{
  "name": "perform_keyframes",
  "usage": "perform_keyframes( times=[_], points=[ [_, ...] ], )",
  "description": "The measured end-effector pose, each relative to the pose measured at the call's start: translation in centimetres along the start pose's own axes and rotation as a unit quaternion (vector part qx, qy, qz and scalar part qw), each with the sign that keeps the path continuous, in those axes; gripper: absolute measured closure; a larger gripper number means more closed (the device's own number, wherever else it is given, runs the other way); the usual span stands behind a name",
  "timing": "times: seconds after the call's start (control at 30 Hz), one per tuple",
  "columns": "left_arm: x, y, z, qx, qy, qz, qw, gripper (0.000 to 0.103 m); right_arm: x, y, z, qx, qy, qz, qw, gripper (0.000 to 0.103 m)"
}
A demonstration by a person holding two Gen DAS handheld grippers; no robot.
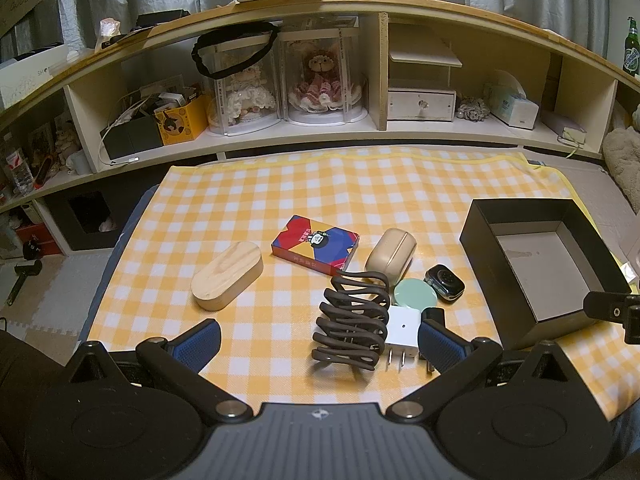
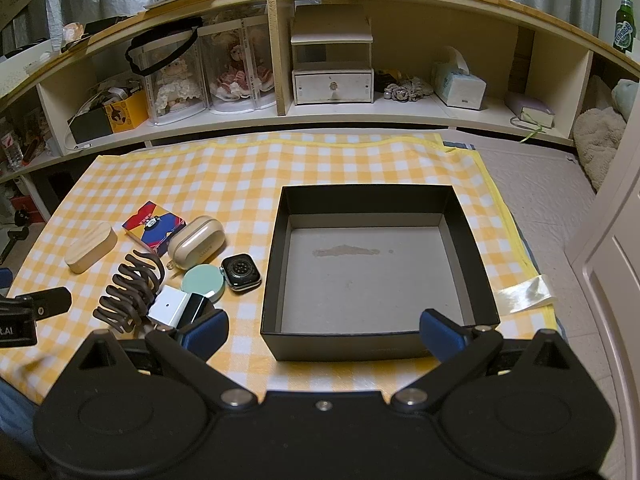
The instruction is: Organize rigid objects
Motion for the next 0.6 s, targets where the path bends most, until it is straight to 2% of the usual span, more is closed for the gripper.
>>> perform_keyframes(
  times=[0.4, 0.43, 0.6],
  points=[
    [0.00, -0.03, -0.08, -0.008, 0.009, -0.001, 0.9999, 0.000, 0.06, 0.05, -0.03, 0.000, 0.000, 0.000, 1.000, 0.000],
    [-0.02, -0.07, -0.32, -0.027, 0.030, -0.003, 0.9992, 0.000, 0.05, 0.01, 0.03, 0.000, 0.000, -0.001, 1.000, 0.000],
    [-0.01, -0.07, -0.34, -0.030, 0.033, -0.003, 0.9990, 0.000, 0.06, 0.03, 0.03, 0.000, 0.000, 0.000, 1.000, 0.000]
  ],
)
Point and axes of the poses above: each gripper's, at about its wrist camera, not at the fingertips, and x roughly the way its jaws point, z to its right, y to its top, the point moved 5 cm from there along x, roughly the way its jaws point
